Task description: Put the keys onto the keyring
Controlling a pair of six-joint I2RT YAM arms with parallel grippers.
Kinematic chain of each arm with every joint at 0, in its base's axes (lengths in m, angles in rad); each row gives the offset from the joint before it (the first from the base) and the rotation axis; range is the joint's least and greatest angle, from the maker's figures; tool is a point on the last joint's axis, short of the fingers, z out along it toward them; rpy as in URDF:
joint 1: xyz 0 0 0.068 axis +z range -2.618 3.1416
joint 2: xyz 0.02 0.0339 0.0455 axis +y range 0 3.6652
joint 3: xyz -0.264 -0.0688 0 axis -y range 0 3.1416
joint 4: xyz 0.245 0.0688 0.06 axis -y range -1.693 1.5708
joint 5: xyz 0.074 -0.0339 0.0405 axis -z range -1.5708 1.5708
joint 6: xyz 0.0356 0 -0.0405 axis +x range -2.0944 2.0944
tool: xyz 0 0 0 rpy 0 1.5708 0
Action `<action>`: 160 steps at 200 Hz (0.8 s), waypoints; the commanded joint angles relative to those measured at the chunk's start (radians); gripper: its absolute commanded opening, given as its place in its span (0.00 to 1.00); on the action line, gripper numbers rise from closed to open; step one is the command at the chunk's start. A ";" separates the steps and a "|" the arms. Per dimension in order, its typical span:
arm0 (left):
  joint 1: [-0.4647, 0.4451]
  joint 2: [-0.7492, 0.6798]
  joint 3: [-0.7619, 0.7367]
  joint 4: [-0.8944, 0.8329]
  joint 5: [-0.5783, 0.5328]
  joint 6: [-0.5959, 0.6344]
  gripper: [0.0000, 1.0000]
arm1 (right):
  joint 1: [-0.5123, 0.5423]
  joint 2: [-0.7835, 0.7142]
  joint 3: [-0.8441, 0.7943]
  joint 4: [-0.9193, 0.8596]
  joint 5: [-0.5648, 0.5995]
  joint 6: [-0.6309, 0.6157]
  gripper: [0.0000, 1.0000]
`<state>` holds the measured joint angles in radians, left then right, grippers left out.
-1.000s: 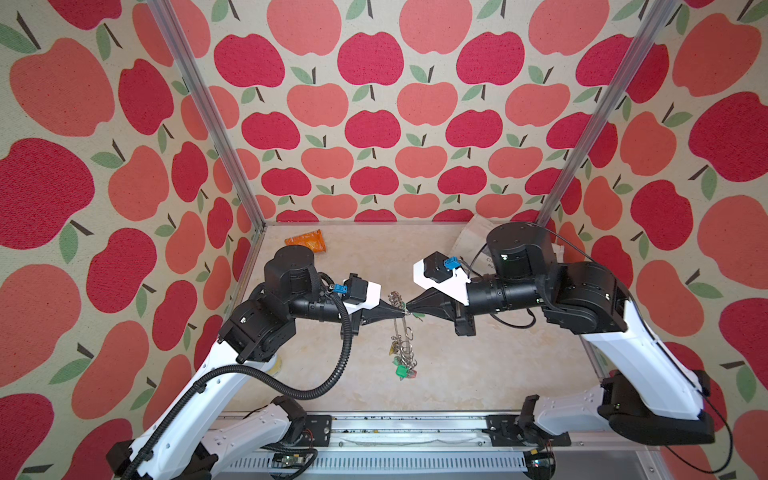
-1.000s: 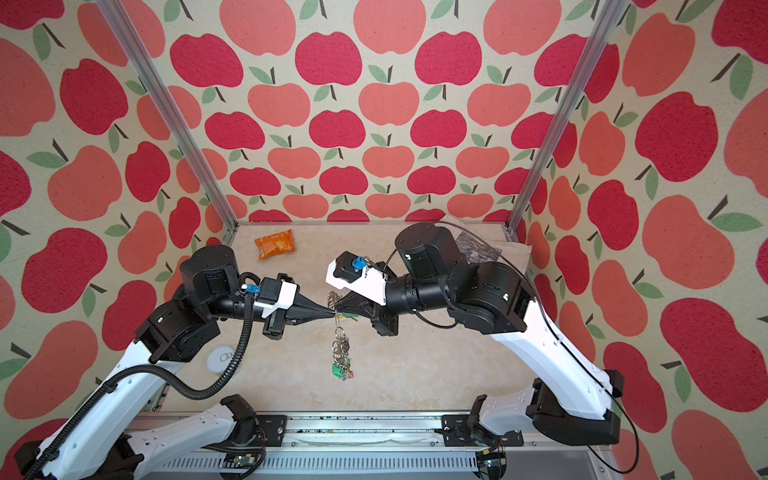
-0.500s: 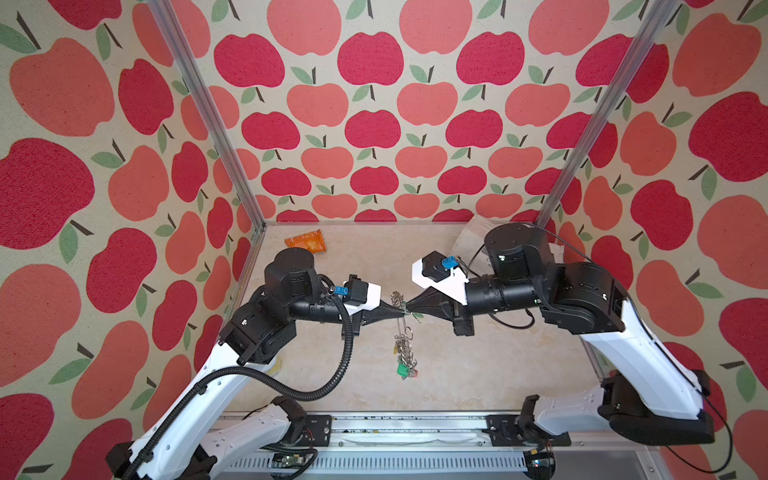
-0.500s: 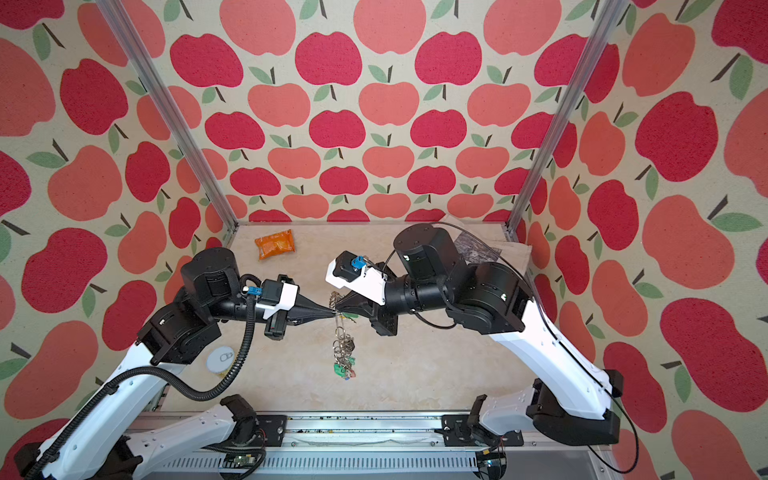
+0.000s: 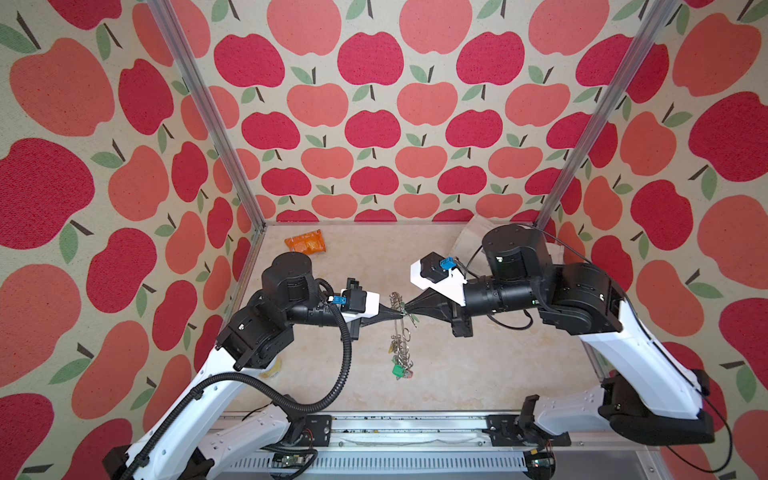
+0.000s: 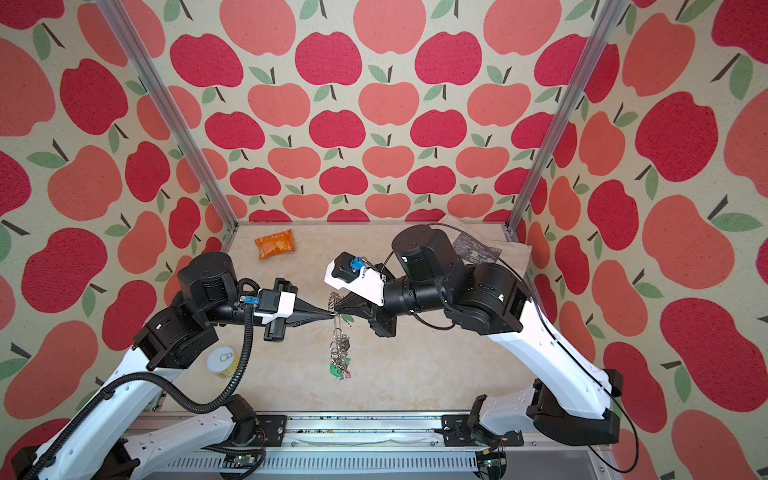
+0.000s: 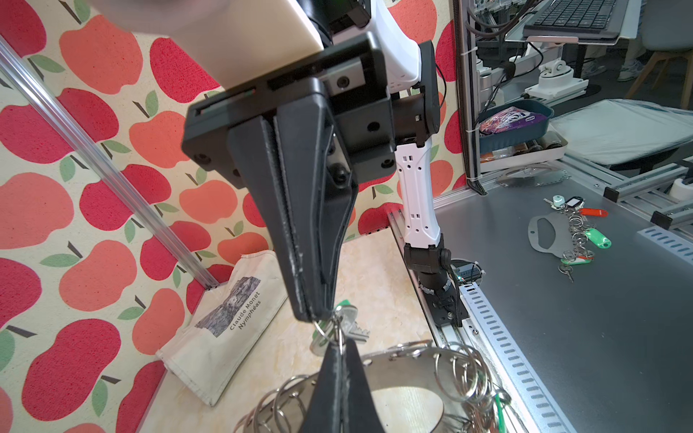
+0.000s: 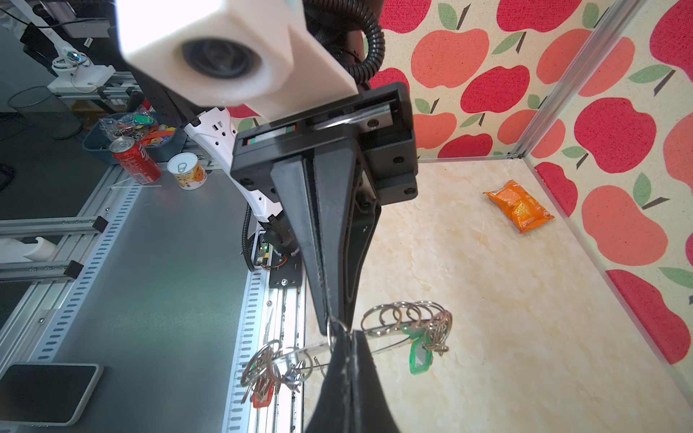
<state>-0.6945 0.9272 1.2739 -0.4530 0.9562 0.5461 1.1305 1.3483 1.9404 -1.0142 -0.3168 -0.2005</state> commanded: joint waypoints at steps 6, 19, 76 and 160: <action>-0.039 -0.047 0.018 0.135 0.132 0.034 0.00 | -0.016 0.038 -0.035 -0.001 0.132 0.022 0.00; -0.041 -0.046 0.018 0.135 0.127 0.038 0.00 | -0.016 0.040 -0.031 -0.001 0.127 0.023 0.00; -0.048 -0.034 0.017 0.118 0.111 0.063 0.00 | -0.014 0.036 -0.030 0.011 0.093 0.018 0.00; -0.093 -0.031 0.012 0.135 0.020 0.092 0.00 | 0.024 -0.040 -0.120 0.141 0.027 -0.004 0.00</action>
<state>-0.7563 0.9199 1.2694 -0.4713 0.9047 0.6453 1.1503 1.2888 1.8572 -0.9657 -0.3336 -0.2008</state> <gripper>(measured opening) 0.054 0.044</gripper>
